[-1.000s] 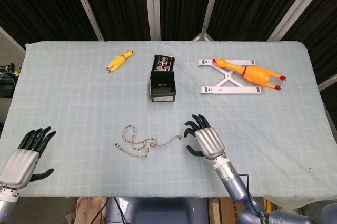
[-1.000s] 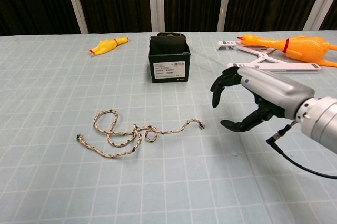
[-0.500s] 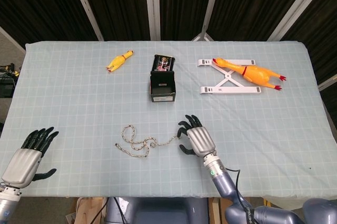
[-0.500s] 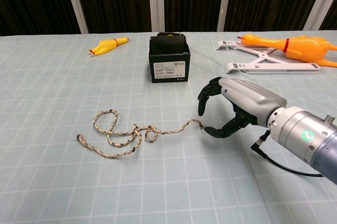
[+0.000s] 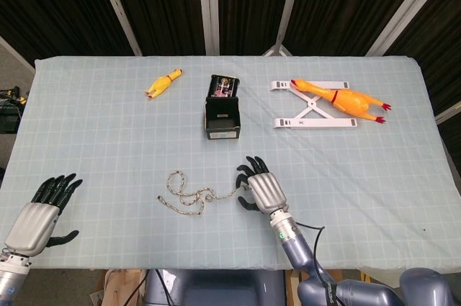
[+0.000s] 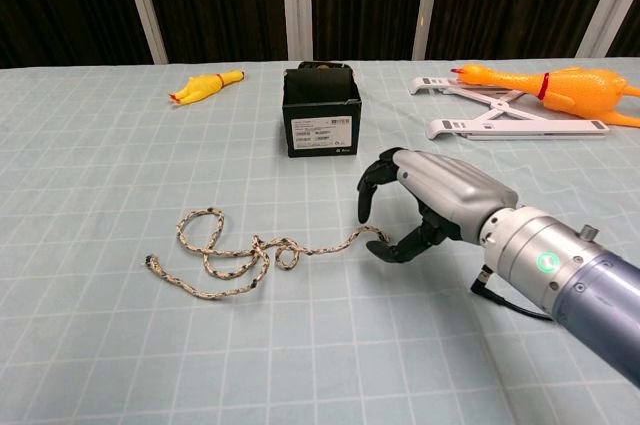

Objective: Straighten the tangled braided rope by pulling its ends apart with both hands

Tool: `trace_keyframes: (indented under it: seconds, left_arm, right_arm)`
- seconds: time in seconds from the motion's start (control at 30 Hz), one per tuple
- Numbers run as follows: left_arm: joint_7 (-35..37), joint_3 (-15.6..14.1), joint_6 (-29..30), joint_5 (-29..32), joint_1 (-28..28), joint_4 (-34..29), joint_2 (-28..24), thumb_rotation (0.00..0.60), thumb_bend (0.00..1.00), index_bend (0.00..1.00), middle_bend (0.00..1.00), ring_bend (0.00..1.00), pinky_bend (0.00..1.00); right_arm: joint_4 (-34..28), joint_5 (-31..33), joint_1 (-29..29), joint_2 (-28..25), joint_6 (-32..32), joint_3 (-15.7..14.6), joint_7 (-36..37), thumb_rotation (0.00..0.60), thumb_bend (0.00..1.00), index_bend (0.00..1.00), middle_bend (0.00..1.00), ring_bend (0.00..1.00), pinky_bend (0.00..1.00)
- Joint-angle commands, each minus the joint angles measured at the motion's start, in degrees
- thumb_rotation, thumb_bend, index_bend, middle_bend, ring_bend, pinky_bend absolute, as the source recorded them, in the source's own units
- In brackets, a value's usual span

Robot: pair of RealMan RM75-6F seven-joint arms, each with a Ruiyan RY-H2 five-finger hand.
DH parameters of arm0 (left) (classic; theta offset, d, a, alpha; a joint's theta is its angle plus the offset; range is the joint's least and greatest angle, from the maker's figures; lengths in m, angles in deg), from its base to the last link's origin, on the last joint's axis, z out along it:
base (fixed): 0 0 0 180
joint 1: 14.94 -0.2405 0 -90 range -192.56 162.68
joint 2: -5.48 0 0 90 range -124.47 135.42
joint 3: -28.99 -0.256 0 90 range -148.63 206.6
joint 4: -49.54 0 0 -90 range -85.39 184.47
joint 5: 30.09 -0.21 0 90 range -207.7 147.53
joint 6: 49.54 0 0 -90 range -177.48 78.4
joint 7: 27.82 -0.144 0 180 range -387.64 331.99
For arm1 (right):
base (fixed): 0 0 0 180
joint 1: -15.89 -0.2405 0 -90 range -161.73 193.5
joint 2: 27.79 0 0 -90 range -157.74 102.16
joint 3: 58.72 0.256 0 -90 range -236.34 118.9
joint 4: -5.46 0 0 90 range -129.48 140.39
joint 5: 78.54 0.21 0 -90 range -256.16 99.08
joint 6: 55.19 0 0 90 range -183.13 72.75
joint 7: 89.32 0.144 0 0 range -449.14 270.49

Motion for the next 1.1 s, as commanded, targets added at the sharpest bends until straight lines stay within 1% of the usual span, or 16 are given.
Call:
trace_keyframes:
  seconds: [0.03,0.37,0.57,0.93,1.1]
  left_arm:
    - [0.11,0.00,0.03,0.02,0.01,0.01,-0.03,0.600,0.04,0.08,0.00,0.00,0.00]
    - [0.80,0.09,0.17,0.16,0.08,0.35,-0.14,0.600,0.04,0.08,0.00,0.00,0.00]
    - [1.20,0.11,0.35,0.17,0.06,0.41,-0.27,0.600,0.04,0.08,0.00,0.00,0.00]
    - [1.38,0.07,0.64,0.01,0.02,0.39,-0.37,0.600,0.04,0.08,0.00,0.00,0.00]
    - [1.37,0.09,0.68,0.03,0.02,0.37,-0.36,0.600,0.04,0.08,0.00,0.00,0.00]
  right_arm:
    - [0.85,0.24,-0.26,0.73,0.04,-0.03,-0.18,0.600,0.35,0.51,0.27,0.05,0.00]
    - [3.07,1.07,-0.93,2.44,-0.11,0.16,-0.14,0.600,0.36,0.52,0.27,0.05,0.00]
    - [3.52,1.05,-1.03,2.88,-0.06,-0.16,-0.13,0.600,0.39,0.53,0.27,0.05,0.00]
    - [3.75,0.77,-1.39,3.84,0.65,0.24,0.21,0.600,0.39,0.53,0.27,0.05,0.00]
    - [4.23,1.57,-1.56,4.33,0.42,0.60,-0.04,0.600,0.39,0.53,0.27,0.05,0.00]
